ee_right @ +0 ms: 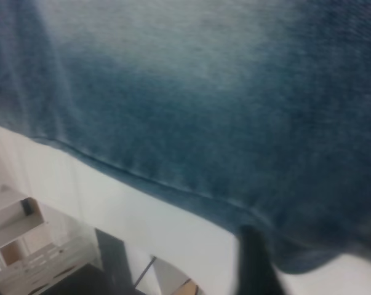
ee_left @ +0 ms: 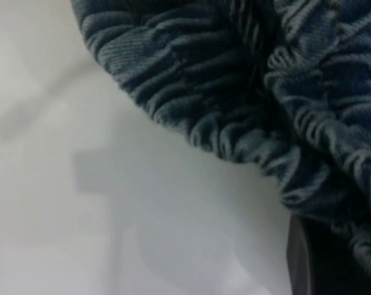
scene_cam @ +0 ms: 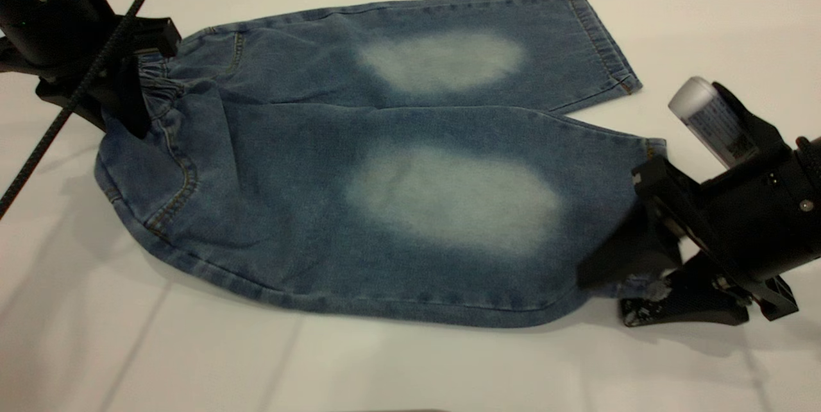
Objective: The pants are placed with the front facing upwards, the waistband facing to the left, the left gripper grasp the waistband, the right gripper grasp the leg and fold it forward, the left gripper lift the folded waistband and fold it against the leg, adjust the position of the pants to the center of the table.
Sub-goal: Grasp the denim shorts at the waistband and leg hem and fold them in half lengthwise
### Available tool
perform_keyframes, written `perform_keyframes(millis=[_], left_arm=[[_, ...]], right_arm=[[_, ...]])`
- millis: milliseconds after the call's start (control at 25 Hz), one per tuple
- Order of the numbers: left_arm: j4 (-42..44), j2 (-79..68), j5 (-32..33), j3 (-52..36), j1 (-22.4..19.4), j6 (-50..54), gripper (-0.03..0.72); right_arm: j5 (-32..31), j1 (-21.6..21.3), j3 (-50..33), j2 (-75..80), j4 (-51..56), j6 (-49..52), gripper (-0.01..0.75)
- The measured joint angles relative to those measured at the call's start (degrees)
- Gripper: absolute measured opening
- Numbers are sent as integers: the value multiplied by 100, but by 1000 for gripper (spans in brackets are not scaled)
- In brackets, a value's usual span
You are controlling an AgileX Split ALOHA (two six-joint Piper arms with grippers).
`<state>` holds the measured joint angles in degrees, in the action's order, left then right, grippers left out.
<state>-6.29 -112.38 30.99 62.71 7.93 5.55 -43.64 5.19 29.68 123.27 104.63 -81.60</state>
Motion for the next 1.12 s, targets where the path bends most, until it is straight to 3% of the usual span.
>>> perform_keyframes(millis=[120, 200, 440, 600, 800, 1120], left_arm=[[0, 29, 73, 0, 0, 0, 96], [0, 109, 119, 0, 0, 0, 96], [-2, 389, 307, 0, 0, 0, 96], [-9, 523, 543, 0, 0, 0, 96], [-264, 784, 573, 0, 0, 0, 96], [-967, 988, 55, 0, 0, 59, 96]], right_arm=[[12, 0, 0, 0, 0, -22, 113], [-24, 0, 0, 0, 4, -47, 41], [-518, -80, 5, -206, -226, 25, 23], [-1105, -273, 5, -785, -335, 563, 23], [-1313, -479, 172, -1452, -261, 1303, 23], [-1452, -498, 1520, -1559, -183, 2402, 23]])
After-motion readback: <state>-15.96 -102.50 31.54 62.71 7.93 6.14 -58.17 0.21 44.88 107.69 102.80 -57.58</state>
